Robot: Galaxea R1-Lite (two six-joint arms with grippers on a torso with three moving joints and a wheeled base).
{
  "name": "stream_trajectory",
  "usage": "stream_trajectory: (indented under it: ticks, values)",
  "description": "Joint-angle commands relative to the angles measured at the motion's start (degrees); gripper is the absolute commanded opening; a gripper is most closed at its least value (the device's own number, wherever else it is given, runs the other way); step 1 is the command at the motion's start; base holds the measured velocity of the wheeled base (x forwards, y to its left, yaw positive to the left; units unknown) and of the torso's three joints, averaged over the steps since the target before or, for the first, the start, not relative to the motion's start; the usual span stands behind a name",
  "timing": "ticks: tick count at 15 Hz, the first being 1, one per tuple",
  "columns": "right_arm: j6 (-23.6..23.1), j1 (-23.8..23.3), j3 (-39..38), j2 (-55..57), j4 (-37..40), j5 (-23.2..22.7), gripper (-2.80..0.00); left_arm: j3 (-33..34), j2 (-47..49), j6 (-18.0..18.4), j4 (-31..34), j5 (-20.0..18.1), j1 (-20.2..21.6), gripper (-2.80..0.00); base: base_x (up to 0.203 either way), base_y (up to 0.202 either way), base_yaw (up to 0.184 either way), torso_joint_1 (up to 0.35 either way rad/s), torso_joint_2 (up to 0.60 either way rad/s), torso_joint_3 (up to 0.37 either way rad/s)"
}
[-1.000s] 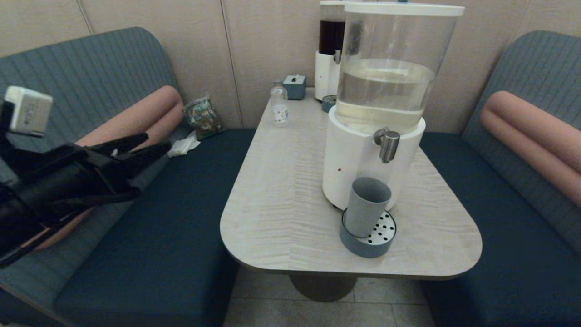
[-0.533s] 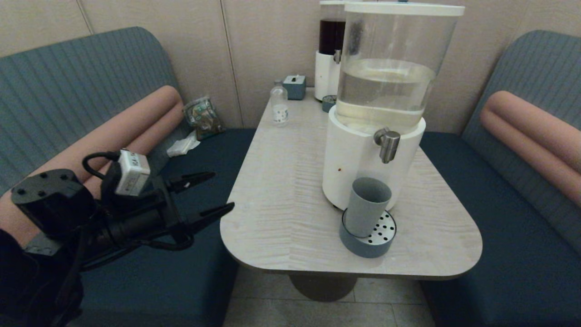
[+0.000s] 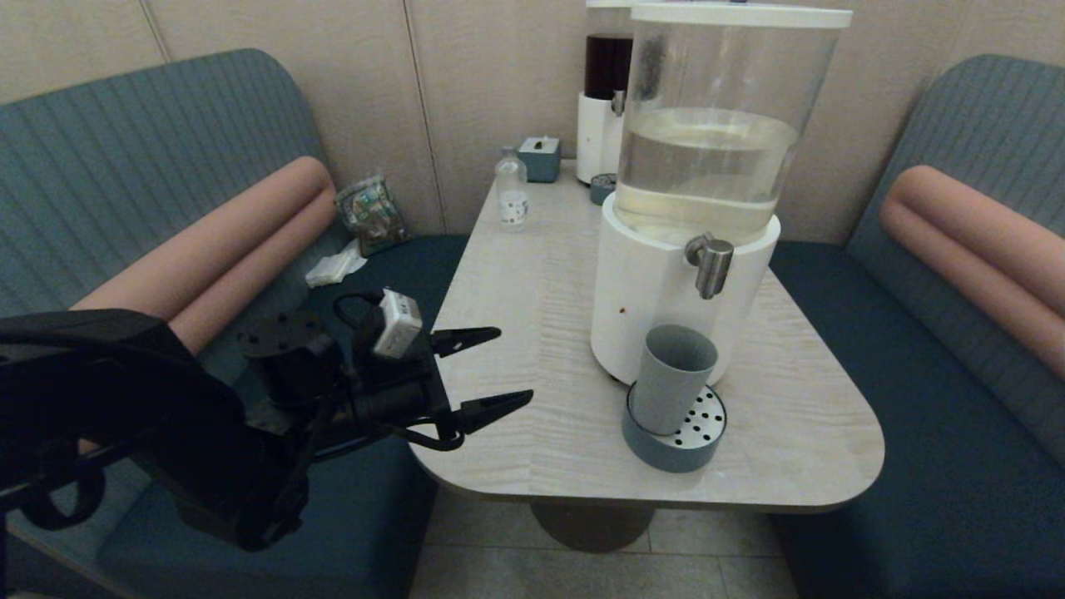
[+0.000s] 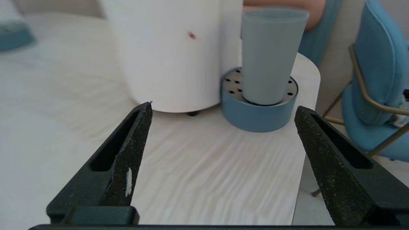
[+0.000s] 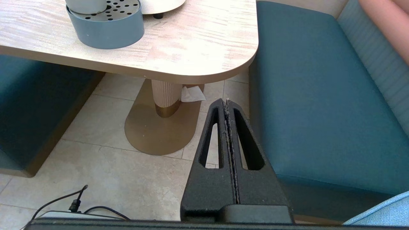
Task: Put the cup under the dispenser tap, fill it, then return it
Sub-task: Place the cup next to the water dispenser
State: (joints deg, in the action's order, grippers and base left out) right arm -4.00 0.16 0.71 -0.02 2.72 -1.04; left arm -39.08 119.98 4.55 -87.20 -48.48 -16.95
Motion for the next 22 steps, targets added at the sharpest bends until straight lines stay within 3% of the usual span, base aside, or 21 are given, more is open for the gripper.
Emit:
stream_trajectory:
  ticks: [1,4,10,22]
  values:
    - [0.0,0.0,0.0,-0.1,0.0,0.0,-2.80,-2.7,5.2,-0.1,-0.5,0.3,-2.3,0.00,0.000,0.000,0.000,0.000,0.00,0.000]
    - [0.0,0.0,0.0,-0.1,0.0,0.0,-2.80,-9.0,8.8,-0.7,-0.5,4.2,-6.5,0.00,0.000,0.000,0.000,0.000,0.00,0.000]
    - [0.0,0.0,0.0,-0.1,0.0,0.0,-2.80,-17.8,12.4,-1.7,-0.4,8.3,-12.2,0.00,0.000,0.000,0.000,0.000,0.00,0.000]
    - [0.0,0.0,0.0,-0.1,0.0,0.0,-2.80,-25.5,17.5,-2.7,1.1,11.1,-18.4,0.00,0.000,0.000,0.000,0.000,0.00,0.000]
